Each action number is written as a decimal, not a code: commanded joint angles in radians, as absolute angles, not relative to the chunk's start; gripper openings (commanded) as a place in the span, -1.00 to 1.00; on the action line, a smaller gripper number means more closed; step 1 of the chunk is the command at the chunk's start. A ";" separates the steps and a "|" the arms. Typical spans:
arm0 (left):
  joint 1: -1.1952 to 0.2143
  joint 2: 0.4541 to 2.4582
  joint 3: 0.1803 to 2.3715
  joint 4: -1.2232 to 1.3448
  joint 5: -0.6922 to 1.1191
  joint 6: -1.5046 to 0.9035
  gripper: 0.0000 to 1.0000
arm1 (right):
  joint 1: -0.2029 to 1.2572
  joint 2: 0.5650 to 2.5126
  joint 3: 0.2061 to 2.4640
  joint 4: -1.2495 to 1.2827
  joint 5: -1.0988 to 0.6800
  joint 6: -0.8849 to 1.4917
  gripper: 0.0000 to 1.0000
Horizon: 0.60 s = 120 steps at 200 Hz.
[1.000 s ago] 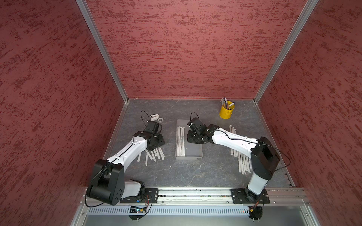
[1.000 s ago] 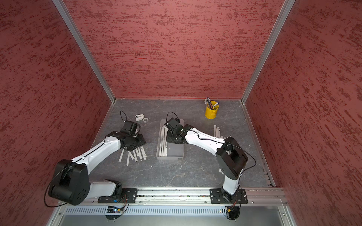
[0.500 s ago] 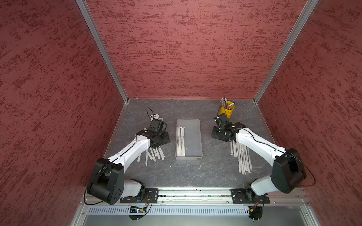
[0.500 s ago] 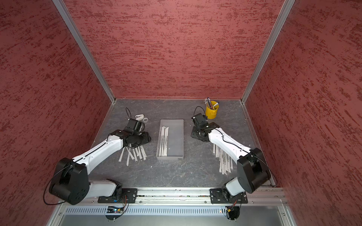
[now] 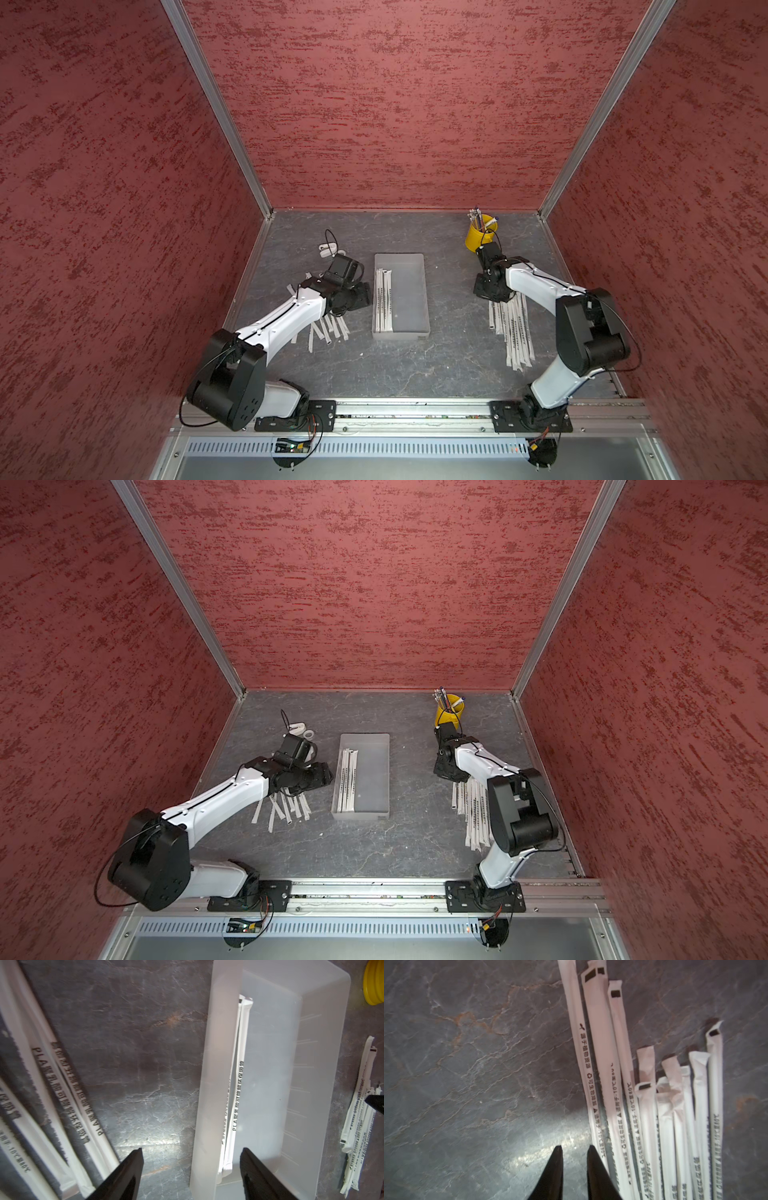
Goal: Put the straws into the storage box
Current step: Pick up the straw from the center of the board.
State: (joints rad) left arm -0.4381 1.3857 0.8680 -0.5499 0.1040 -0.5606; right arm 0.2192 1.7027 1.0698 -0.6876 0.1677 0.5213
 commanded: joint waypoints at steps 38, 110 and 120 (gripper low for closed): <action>-0.462 1.423 0.884 -0.499 0.122 -0.574 0.54 | 0.176 1.776 1.111 -0.637 0.214 0.481 -0.50; -0.461 1.414 0.874 -0.504 0.112 -0.574 0.54 | 0.176 1.814 1.072 -0.588 0.156 0.485 -0.79; -0.458 1.406 0.873 -0.510 0.102 -0.574 0.53 | 0.193 1.793 1.060 -0.591 0.146 0.490 -0.86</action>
